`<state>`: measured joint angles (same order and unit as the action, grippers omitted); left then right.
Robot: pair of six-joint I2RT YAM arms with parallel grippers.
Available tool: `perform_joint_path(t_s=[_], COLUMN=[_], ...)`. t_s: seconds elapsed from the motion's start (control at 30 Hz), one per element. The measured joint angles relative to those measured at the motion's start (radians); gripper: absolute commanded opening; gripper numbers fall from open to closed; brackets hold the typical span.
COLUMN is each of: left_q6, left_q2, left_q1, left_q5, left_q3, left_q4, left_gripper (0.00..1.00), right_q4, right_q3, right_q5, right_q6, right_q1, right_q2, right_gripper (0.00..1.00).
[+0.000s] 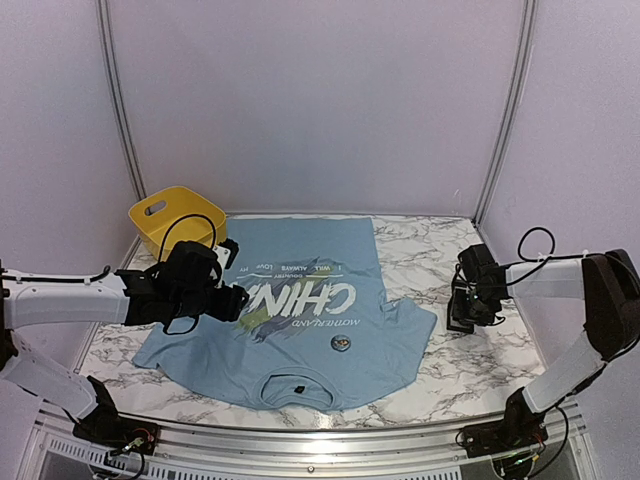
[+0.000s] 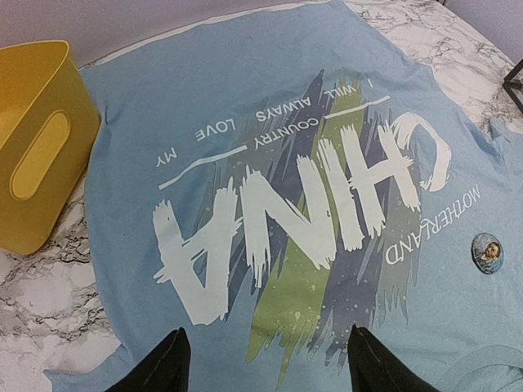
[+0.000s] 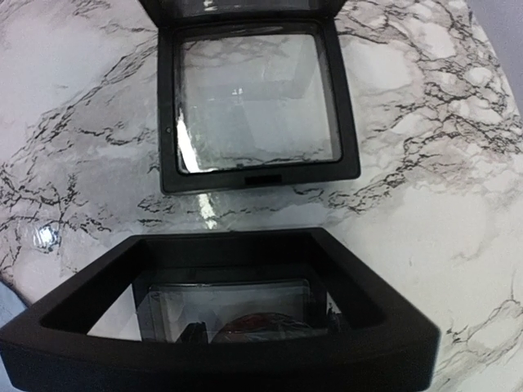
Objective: Pin the brooch onto the clothing
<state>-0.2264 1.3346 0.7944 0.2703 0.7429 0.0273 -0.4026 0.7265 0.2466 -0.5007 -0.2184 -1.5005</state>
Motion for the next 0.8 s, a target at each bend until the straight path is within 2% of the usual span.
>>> perform_joint_path(t_s=[0.27, 0.5, 0.8], left_q6=[0.003, 0.003, 0.001], left_q2=[0.000, -0.023, -0.131], left_q1=[0.000, 0.000, 0.000], left_q5=[0.000, 0.007, 0.003], left_q3=[0.000, 0.000, -0.067], left_q4=[0.000, 0.000, -0.076], left_gripper=[0.68, 0.68, 0.67], right_q4=[-0.019, -0.085, -0.116], right_q3=[0.000, -0.007, -0.008], right_q5=[-0.003, -0.020, -0.093], right_q6=[0.008, 0.014, 0.084], right_q1=[0.000, -0.010, -0.126], right_q2=[0.016, 0.102, 0.185], right_gripper=[0.36, 0.35, 0.29])
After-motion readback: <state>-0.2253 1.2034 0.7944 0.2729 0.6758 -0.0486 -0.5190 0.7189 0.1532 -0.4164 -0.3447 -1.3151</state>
